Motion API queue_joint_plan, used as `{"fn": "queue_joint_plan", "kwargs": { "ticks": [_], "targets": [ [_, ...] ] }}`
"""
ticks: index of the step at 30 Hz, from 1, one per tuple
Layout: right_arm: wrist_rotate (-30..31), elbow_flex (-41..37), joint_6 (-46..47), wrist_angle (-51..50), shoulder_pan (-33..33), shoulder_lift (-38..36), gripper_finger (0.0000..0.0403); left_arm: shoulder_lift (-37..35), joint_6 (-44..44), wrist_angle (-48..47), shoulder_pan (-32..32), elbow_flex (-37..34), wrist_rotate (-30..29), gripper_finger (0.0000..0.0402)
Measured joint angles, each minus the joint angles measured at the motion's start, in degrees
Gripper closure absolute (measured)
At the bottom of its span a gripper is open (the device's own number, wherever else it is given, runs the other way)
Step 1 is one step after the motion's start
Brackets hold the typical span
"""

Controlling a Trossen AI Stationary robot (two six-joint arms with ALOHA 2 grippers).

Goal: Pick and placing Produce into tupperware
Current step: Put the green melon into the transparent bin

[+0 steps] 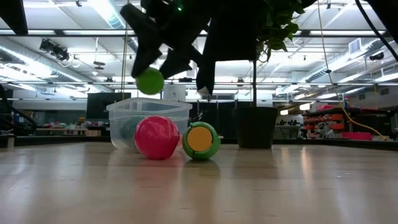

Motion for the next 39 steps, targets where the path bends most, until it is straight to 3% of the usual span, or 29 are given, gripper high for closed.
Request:
{"fn": "queue_joint_plan", "kwargs": {
  "ticks": [19, 39],
  "targets": [
    [0.4, 0.0, 8.5, -5.5, -2.1, 0.0, 0.0167, 0.0, 0.0, 0.3, -0.3, 0.0, 0.2, 0.0239],
    [-3.9, 0.0, 7.4, -6.5, -2.3, 0.0, 0.0153, 0.0, 0.0, 0.2, -0.3, 0.0, 0.2, 0.0239]
  ]
}}
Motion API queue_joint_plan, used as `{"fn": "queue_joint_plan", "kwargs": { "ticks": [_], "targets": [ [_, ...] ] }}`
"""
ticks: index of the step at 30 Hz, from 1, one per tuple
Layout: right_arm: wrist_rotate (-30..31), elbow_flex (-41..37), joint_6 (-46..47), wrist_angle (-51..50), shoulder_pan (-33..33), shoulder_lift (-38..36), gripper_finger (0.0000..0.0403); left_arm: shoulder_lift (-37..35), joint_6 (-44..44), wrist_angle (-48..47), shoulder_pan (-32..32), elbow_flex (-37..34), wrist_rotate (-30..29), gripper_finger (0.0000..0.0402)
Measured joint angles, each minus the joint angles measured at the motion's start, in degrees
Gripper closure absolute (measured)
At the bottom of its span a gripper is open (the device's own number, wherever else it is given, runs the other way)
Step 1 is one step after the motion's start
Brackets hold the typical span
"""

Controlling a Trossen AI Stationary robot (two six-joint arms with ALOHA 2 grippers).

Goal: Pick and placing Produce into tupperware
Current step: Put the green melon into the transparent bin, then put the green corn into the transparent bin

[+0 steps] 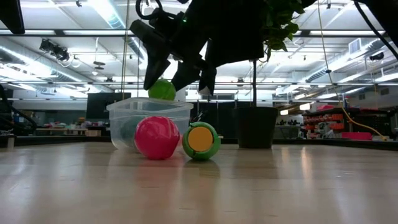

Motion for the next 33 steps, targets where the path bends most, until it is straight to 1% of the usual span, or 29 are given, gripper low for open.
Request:
{"fn": "queue_joint_plan", "kwargs": {
  "ticks": [15, 22, 28, 33],
  "targets": [
    [-1.3, 0.0, -0.3, 0.8, -0.1, 0.0, 0.0121, 0.0, 0.0, 0.0, 0.0, 0.0, 0.0, 0.0239],
    [-1.6, 0.0, 0.0, 2.2, -0.1, 0.0, 0.012, 0.0, 0.0, 0.0, 0.0, 0.0, 0.0, 0.0239],
    [-6.1, 1.7, -1.7, 2.3, 1.5, -1.5, 0.0124, 0.0, 0.0, 0.0, 0.0, 0.0, -0.2, 0.0239],
    [-9.3, 2.6, -5.1, 1.2, 5.7, -4.0, 0.0127, 0.0, 1.3, 0.1, 0.0, 0.0, -0.2, 0.0239]
  ]
}}
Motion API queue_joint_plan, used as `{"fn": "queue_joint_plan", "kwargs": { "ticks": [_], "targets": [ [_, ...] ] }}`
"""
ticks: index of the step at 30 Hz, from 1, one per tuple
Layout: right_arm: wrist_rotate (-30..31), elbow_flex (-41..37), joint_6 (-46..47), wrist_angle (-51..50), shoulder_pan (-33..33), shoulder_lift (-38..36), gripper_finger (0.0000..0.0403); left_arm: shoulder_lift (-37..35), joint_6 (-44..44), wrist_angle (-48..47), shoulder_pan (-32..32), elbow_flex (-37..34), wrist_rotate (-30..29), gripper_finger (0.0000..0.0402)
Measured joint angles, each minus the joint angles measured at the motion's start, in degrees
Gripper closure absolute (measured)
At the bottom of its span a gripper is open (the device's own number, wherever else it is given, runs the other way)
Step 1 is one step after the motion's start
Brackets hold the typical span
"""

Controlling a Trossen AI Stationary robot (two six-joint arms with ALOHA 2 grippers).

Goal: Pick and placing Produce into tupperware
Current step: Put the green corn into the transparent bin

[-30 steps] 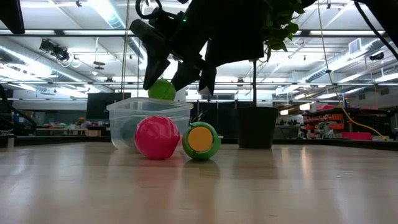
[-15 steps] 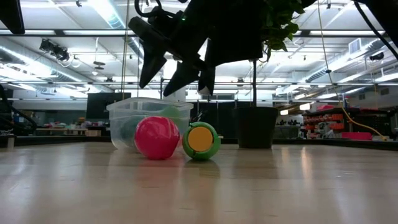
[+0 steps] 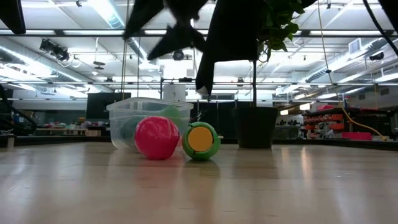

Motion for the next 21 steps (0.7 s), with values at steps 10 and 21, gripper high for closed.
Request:
{"fn": "queue_joint_plan", "kwargs": {
  "ticks": [10, 21],
  "targets": [
    [-0.1, 0.0, 2.0, -18.5, 10.6, -3.0, 0.0127, 0.0, 0.4, 0.0, 0.0, 0.0, -0.2, 0.0239],
    [-0.3, 0.0, 13.1, -24.5, 20.2, -2.6, 0.0127, 0.0, 0.9, 0.4, 0.0, 0.0, -0.2, 0.0239]
  ]
}}
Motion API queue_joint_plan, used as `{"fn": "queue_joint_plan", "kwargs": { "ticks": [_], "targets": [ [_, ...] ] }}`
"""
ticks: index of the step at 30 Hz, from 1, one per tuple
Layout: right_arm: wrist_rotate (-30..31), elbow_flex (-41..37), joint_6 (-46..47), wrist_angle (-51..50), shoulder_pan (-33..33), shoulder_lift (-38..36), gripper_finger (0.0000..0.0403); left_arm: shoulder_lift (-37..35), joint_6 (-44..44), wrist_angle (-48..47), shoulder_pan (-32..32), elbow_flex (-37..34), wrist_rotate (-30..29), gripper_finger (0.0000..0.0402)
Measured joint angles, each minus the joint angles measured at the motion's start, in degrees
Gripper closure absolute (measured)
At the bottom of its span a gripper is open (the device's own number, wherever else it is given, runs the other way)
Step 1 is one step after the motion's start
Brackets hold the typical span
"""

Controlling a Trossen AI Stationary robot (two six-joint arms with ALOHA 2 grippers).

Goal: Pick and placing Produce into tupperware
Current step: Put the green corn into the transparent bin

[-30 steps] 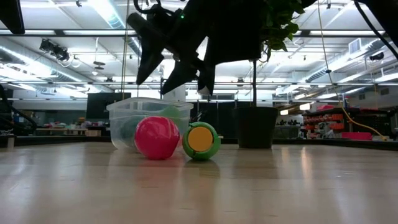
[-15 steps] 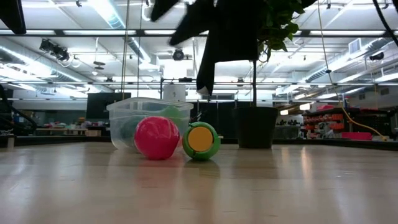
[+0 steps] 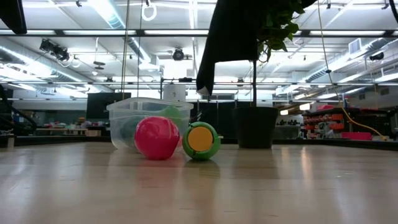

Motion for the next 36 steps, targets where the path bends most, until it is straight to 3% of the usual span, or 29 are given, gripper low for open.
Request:
{"fn": "queue_joint_plan", "kwargs": {
  "ticks": [7, 18, 24, 29, 36],
  "targets": [
    [0.5, -3.4, 13.0, 2.1, -3.0, 0.0, 0.0125, 0.0, 0.7, 0.6, 0.1, 0.0, 0.0, 0.0239],
    [2.6, -12.3, 28.5, 16.2, -8.0, 0.1, 0.0125, 0.0, 0.8, 0.8, 0.1, 0.0, 0.0, 0.0239],
    [2.1, -12.7, 26.4, 15.9, -9.3, 0.1, 0.0125, 0.0, 0.9, 0.9, 0.0, 0.0, 0.0, 0.0239],
    [1.6, -12.1, 34.9, 12.5, -9.7, 0.1, 0.0131, 0.0, 0.9, 1.0, 0.0, 0.0, 0.0, 0.0239],
    [6.5, -12.2, 39.2, 10.6, -10.5, 0.1, 0.0145, 0.0, 2.0, 1.1, 0.0, 0.0, -0.3, 0.0239]
  ]
}}
